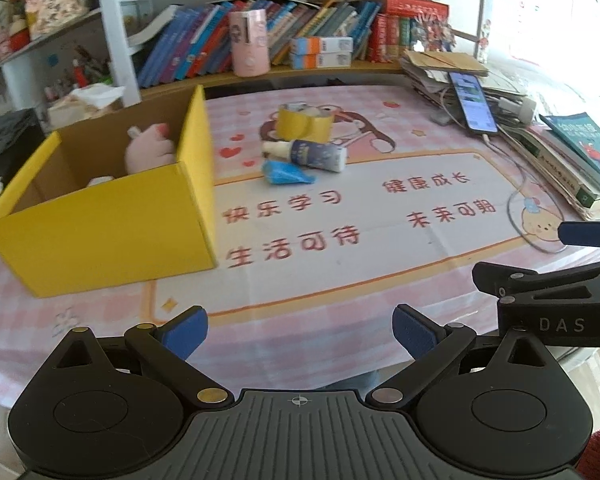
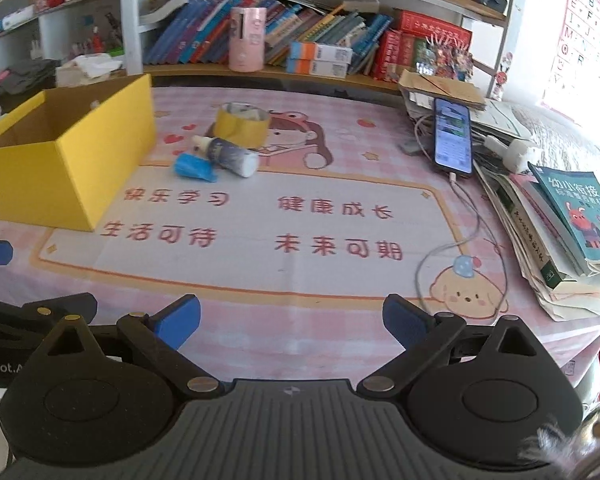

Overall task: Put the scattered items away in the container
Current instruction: 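Move both tools toward the spray bottle and blue packet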

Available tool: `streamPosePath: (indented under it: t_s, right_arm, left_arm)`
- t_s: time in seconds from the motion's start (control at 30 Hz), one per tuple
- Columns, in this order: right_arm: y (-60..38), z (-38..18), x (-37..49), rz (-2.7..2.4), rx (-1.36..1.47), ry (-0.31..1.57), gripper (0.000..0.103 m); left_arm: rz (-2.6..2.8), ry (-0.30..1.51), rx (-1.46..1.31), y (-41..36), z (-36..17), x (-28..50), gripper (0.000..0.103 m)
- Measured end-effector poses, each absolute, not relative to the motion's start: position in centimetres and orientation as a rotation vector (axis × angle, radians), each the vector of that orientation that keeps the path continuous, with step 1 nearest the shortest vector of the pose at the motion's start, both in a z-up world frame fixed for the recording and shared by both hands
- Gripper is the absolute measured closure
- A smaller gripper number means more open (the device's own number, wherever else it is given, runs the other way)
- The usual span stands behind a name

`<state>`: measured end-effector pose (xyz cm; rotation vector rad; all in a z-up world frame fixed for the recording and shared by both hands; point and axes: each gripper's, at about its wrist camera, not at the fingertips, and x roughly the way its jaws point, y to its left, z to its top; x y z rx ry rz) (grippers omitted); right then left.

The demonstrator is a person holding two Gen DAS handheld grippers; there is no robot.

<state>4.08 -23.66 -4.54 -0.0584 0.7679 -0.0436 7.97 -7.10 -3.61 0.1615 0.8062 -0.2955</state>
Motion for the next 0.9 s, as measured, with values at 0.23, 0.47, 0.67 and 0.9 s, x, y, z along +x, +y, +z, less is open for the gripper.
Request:
streamPosePath:
  t_s: [0.23, 0.47, 0.67, 0.9]
  right_arm:
    - [-26.0, -4.7, 7.3, -0.041, -0.062, 0.778, 0.015]
    - [-27.9, -4.7, 11.4, -0.01, -0.071, 0.785, 0.017]
    - [-29.2, -4.5, 15.2, 0.051, -0.079, 0.79, 0.02]
    - [-29.9, -4.4, 20.3, 0.229, -0.056, 0.806, 0.05]
  left_arm:
    - [-0.321, 0.789, 0.151, -9.5, -3.9, 10.6, 0.003]
    - [-0.3, 0.799, 0.151, -11.6, -4.0, 13.8, 0.003]
    - [-0.248, 0.805, 0.132, -12.9, -3.8, 16.6, 0.003]
    - [-0.138, 0.793, 0.141, -13.9, -3.9, 19.8, 0.01]
